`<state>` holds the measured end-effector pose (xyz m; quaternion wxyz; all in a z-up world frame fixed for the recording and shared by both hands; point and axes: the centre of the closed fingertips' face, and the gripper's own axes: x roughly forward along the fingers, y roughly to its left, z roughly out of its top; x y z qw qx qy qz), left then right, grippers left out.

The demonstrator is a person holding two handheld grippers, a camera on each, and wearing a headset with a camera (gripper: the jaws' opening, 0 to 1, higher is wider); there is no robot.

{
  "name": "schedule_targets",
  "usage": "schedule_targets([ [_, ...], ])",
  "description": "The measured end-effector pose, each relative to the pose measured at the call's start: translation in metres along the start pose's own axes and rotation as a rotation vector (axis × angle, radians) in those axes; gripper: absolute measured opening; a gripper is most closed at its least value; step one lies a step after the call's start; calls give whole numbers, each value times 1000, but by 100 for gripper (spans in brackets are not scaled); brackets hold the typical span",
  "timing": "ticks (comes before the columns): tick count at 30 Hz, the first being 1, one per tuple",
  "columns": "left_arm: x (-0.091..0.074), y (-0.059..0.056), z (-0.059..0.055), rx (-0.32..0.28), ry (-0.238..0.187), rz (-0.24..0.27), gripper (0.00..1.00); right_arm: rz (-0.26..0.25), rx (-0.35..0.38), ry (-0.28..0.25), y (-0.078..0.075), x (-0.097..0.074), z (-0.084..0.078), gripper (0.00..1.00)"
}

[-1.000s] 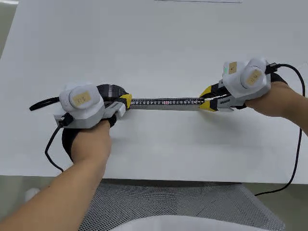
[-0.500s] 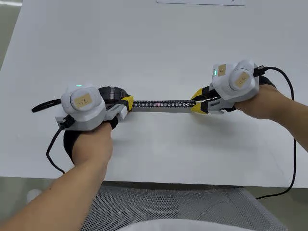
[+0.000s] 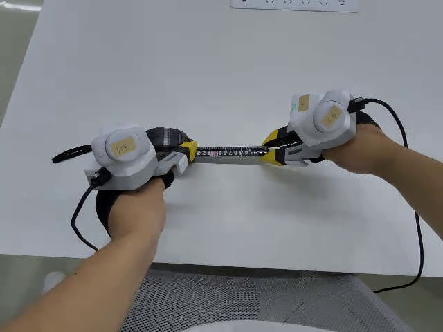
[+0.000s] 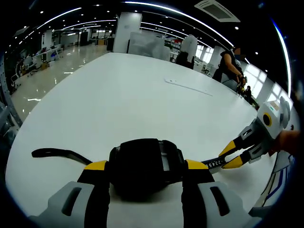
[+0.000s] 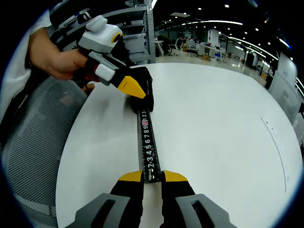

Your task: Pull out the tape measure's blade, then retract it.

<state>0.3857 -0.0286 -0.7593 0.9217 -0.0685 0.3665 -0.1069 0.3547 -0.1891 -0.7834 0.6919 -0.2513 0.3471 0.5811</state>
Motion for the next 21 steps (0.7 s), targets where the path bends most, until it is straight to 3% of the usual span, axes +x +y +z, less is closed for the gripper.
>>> schedule_targets([
  [21,0,-1,0,11,4,-21,56,23,7,-35,7,31,35,11],
])
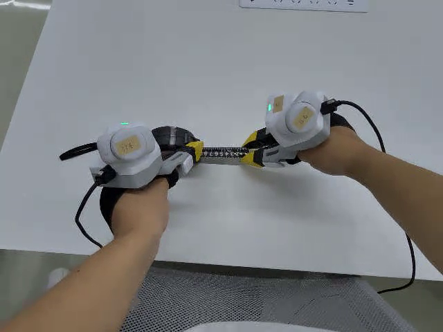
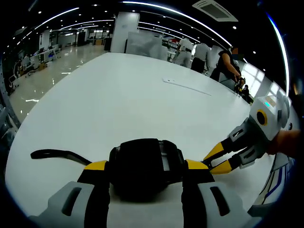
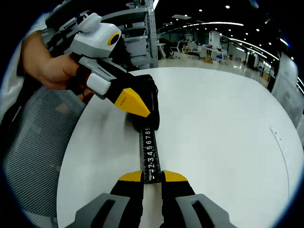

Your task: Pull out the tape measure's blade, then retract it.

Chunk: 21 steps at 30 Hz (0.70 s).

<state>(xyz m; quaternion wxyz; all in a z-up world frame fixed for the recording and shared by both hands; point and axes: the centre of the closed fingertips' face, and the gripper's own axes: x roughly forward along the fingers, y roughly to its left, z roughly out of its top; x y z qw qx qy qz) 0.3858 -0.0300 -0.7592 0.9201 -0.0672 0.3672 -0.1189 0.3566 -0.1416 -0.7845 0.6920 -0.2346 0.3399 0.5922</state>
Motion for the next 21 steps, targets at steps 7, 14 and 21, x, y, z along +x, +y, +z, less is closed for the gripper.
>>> schedule_targets([
  [7,0,0,0,4,1,-5,56,4,6,-8,1,9,7,11],
  [14,-1,-1,1,4,2,-10,56,9,6,-20,2,19,19,11],
  [21,-1,-1,1,5,1,-15,56,11,5,-27,4,30,28,11],
])
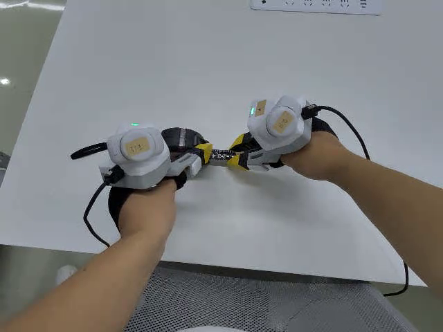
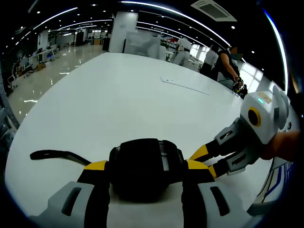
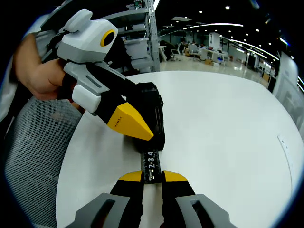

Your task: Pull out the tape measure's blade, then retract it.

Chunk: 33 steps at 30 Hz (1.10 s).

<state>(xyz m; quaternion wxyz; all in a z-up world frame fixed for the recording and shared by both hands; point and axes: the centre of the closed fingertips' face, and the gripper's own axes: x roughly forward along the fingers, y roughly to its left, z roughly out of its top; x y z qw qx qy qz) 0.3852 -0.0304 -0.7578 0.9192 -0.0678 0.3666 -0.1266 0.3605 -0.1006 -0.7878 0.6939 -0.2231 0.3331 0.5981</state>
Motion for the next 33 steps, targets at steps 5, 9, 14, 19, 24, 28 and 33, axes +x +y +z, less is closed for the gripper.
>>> schedule_targets([
  [5,0,0,0,-3,-1,-2,56,1,0,-8,0,7,7,11],
  [9,-1,0,0,-3,-1,-4,57,2,-1,-11,-2,10,9,11],
  [14,-1,0,0,-6,0,-5,57,3,4,-14,-3,13,11,11],
  [19,-1,0,0,-8,-1,-3,57,5,-7,-12,-3,14,12,11],
  [24,-2,0,0,-6,-3,-6,57,1,-2,-16,-2,13,12,11],
  [28,-2,0,0,-6,-3,-5,57,2,2,-20,-2,16,14,11],
  [33,-1,0,0,-8,-2,-6,57,1,8,-27,-3,17,13,12],
])
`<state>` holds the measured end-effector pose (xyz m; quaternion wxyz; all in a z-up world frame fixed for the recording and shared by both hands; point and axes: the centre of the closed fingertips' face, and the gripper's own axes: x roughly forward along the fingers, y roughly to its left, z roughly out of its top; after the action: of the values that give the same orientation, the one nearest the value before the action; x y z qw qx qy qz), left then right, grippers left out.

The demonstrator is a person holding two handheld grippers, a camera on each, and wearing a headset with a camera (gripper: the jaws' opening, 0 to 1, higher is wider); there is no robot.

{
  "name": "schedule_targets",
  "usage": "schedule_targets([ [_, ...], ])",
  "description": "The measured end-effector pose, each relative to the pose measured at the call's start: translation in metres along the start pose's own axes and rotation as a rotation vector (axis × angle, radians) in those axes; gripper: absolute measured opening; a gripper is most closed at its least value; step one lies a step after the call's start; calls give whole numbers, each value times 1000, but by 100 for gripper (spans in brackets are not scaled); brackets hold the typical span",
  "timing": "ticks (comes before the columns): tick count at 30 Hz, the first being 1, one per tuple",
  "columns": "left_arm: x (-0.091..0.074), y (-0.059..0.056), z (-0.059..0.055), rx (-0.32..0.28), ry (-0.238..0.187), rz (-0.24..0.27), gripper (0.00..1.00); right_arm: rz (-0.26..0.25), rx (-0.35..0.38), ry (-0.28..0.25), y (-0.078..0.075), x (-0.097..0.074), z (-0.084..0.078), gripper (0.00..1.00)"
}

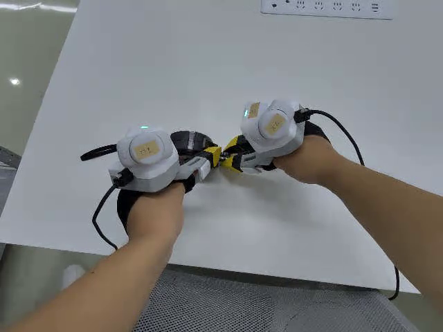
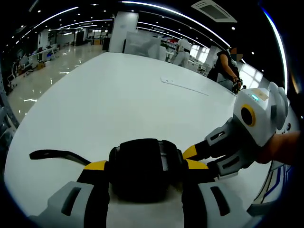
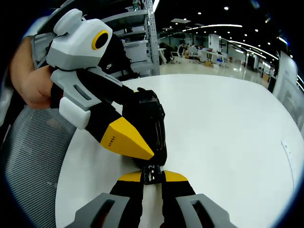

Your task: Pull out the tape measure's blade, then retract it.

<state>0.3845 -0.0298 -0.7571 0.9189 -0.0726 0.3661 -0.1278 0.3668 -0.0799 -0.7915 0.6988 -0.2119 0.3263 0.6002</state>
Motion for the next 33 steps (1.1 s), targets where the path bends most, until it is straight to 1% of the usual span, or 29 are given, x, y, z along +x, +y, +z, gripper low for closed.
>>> schedule_targets([
  [8,0,1,0,-2,2,1,59,-7,0,1,3,0,2,14],
  [10,1,1,0,5,5,1,59,-9,19,5,5,0,3,14],
  [12,1,0,-1,11,8,1,60,-14,11,10,5,0,3,15],
  [14,1,0,-4,74,27,-8,60,-8,24,-5,7,0,6,19],
  [15,1,0,-4,65,23,-10,60,-10,27,-3,8,1,7,22],
  [16,1,-1,-2,55,13,-21,61,-34,13,-8,6,0,10,25],
  [17,1,-2,-2,45,7,-28,63,-31,13,-13,6,1,11,28],
  [18,1,-3,-2,49,7,-30,65,-26,27,-18,7,1,12,28],
  [21,0,-5,0,51,-4,-34,68,-36,22,-11,4,2,11,31],
  [22,0,-6,0,54,-3,-33,68,-28,35,-14,5,1,11,31],
  [25,-1,-5,-1,59,-3,-32,67,-36,26,-12,4,0,12,30],
  [29,-6,-1,0,65,-10,-36,67,-47,44,-26,3,-9,12,31],
  [31,-9,0,0,63,-13,-47,67,-61,49,-30,3,-14,10,32],
  [32,-11,0,1,65,-16,-52,67,-66,55,-41,3,-17,10,32],
  [33,-13,-1,1,89,-19,-60,67,-71,77,-53,3,-20,10,33],
])
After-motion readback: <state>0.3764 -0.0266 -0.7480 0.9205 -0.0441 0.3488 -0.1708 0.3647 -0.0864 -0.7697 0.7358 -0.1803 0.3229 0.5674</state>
